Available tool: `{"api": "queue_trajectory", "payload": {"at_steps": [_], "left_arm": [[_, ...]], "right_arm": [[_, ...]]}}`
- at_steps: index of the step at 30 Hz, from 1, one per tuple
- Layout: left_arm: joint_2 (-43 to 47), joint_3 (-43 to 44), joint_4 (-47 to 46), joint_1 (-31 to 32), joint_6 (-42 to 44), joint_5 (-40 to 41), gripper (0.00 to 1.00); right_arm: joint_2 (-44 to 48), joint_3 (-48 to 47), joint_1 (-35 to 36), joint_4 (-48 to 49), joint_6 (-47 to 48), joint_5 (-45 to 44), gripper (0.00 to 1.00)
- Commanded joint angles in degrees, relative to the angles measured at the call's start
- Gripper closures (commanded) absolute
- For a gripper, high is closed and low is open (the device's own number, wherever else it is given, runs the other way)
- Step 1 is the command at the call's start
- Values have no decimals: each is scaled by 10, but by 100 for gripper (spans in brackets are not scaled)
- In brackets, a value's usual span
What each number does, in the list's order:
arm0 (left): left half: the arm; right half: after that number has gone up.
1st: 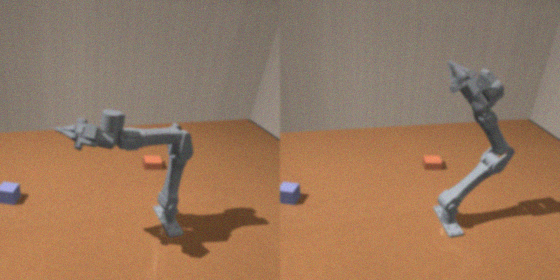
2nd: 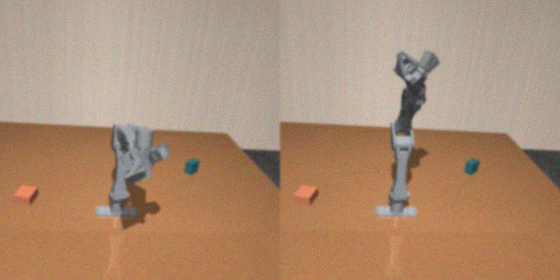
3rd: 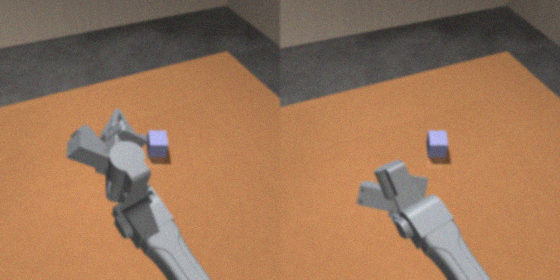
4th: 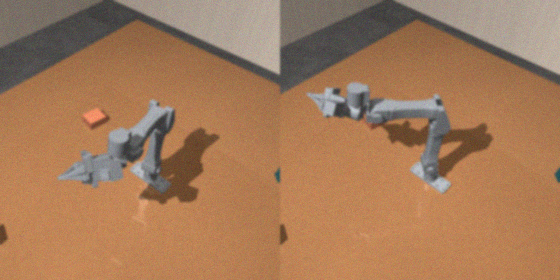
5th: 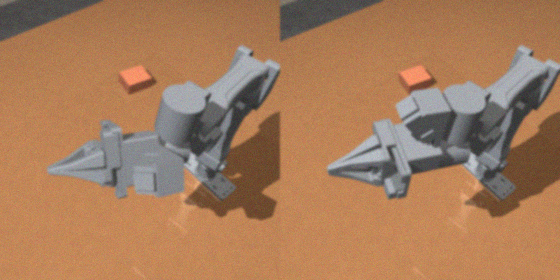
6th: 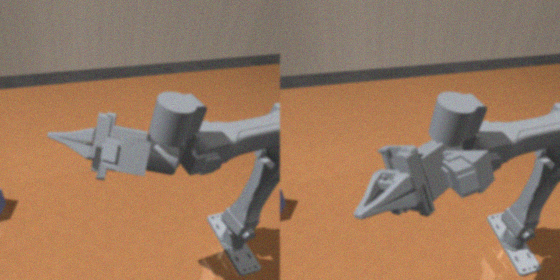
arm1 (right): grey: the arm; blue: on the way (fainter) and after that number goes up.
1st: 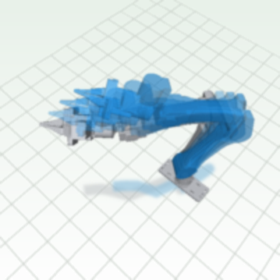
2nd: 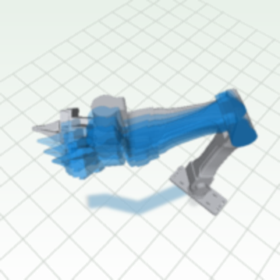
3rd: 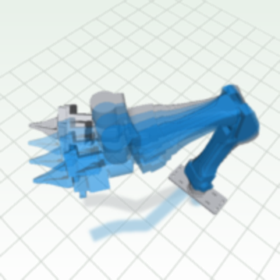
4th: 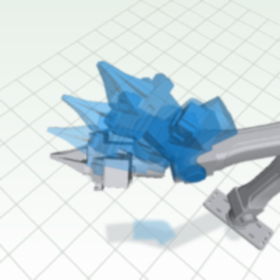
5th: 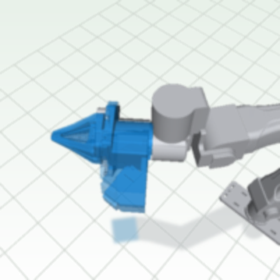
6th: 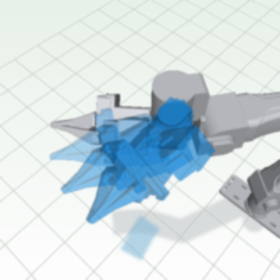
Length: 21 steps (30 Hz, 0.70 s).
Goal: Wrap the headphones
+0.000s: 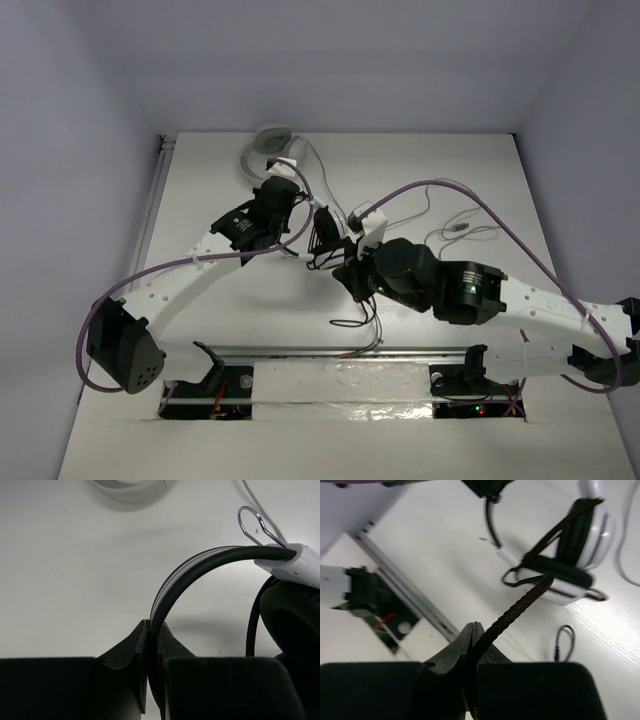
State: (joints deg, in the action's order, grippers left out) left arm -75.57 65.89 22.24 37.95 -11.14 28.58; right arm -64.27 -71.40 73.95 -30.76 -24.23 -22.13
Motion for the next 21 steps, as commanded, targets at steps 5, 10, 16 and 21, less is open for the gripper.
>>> {"api": "queue_trajectory", "payload": {"at_steps": [5,10,16,21], "left_arm": [[40,0,5,41,54,-65,100],[43,0,18,53,67,-90,100],[54,6,12,58,83,-164,100],[62,28,7,58,88,-224,100]], "right_arm": [[-17,-44,-57,-91,81,-72,100],[-6,-49,-104,-112,121,-52,100],[-12,-38,-152,-121,131,-95,100],[-45,-28,-172,-85,122,-146,100]]}}
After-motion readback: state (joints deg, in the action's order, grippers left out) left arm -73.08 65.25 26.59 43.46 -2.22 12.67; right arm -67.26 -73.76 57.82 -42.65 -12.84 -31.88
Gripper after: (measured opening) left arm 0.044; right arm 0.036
